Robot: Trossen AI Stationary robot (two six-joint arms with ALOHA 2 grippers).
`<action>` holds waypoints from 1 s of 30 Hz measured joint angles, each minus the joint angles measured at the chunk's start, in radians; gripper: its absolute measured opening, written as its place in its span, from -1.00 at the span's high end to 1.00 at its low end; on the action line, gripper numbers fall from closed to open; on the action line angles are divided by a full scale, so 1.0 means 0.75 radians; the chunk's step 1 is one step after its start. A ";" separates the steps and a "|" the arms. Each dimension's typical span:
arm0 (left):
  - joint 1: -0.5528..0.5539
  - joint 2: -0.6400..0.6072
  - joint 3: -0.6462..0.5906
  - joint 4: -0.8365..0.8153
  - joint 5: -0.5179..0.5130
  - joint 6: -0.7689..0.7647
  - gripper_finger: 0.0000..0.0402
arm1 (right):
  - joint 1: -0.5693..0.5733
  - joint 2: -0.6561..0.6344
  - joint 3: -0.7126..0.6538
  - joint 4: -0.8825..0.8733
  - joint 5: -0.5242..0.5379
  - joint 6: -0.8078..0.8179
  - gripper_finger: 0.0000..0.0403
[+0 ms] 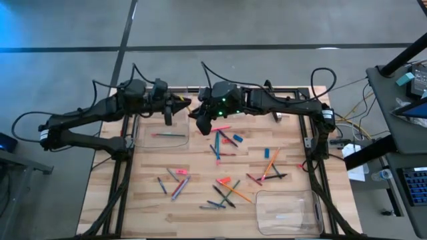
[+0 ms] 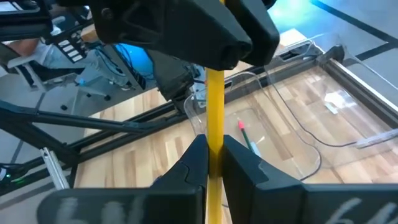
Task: Sort crayons/erasers/pens/pencils in bins
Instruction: Put the yellow pencil into the bottom left transparent bin
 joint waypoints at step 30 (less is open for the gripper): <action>0.094 -0.043 0.002 -1.188 -0.172 0.206 0.98 | -0.054 -0.016 0.164 -0.569 -0.010 -0.123 0.05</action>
